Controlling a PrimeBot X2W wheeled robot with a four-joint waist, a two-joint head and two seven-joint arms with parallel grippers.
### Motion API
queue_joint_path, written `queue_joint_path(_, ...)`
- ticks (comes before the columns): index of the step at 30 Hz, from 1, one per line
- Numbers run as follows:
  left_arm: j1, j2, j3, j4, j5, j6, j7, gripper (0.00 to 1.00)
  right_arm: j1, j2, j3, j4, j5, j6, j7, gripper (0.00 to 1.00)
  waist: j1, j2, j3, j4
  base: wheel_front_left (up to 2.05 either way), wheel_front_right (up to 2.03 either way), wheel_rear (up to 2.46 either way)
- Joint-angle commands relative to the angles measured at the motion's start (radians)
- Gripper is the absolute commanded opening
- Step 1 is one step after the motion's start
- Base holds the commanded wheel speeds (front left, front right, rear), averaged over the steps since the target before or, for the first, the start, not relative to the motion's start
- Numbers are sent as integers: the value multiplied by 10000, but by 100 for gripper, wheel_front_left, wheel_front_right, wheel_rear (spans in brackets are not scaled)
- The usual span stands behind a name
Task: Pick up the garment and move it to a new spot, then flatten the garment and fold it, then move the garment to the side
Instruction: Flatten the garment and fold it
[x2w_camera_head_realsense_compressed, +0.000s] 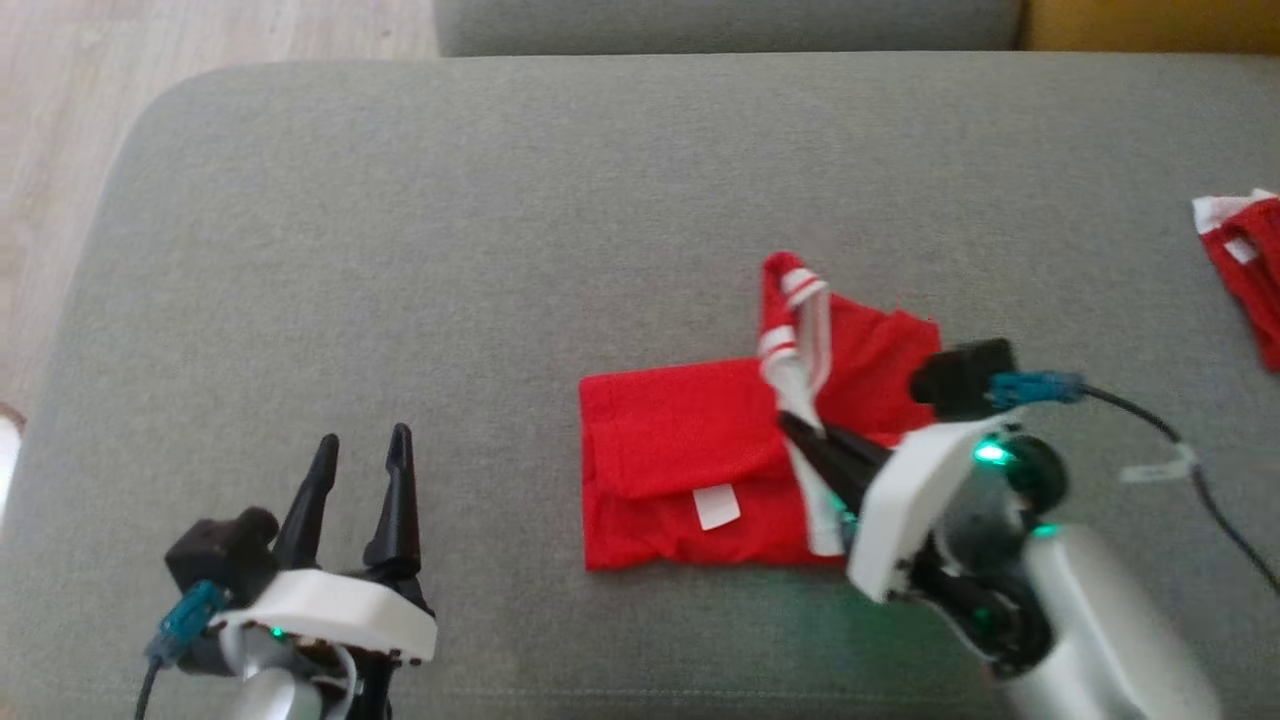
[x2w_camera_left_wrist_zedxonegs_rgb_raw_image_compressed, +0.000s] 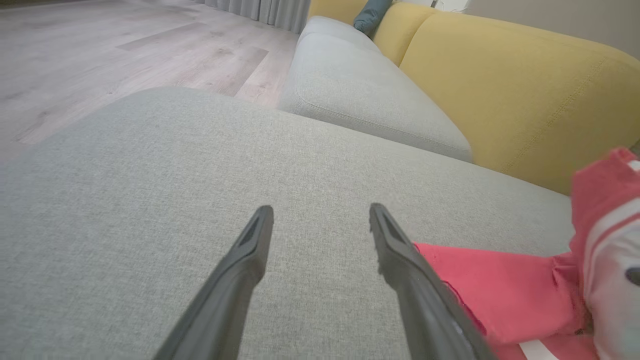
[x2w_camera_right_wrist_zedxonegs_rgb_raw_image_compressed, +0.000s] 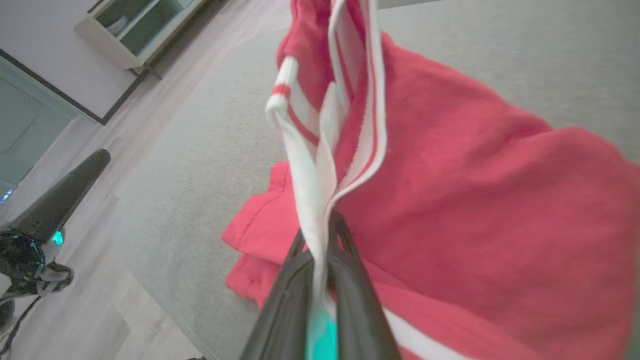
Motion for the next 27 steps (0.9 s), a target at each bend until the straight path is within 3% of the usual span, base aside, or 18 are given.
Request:
queue_joint_path(1, -489, 39, 319, -264, 7, -23, -114, 100, -584, 222, 275, -218, 85, 65, -177, 0, 0, 0, 38, 140, 0, 0, 0)
queue_joint_path(8, -643, -143, 209, -103, 38, -143, -121, 100, -1389, 875, 1106, 1567, 364, 65, -875, 0, 0, 0, 174, 628, 0, 0, 0)
queue_joint_path(19, -740, -327, 103, 180, 119, -299, -127, 100, -2294, 972, 2373, 4039, 1738, 65, -2421, 0, 0, 0, 163, 1159, 0, 0, 0)
queue_joint_path(21, -719, -322, 117, 223, 125, -319, -128, 100, -2448, 973, 2651, 4362, 1988, 65, -2689, 25, 0, 0, 133, 1170, 0, 0, 0)
queue_joint_path(22, -702, -319, 125, 238, 130, -325, -128, 100, -2512, 973, 2787, 4479, 2120, 65, -2812, 76, 0, 0, 114, 1164, 0, 0, 0)
queue_joint_path(23, -680, -316, 135, 251, 137, -328, -128, 100, -2571, 973, 2926, 4566, 2257, 65, -2941, 100, 0, 0, 92, 1151, 0, 0, 0)
queue_joint_path(27, -564, -303, 149, 277, 166, -329, -129, 100, -2772, 974, 3378, 4703, 2609, 65, -3456, 100, 0, 0, -11, 1004, 0, 0, 0)
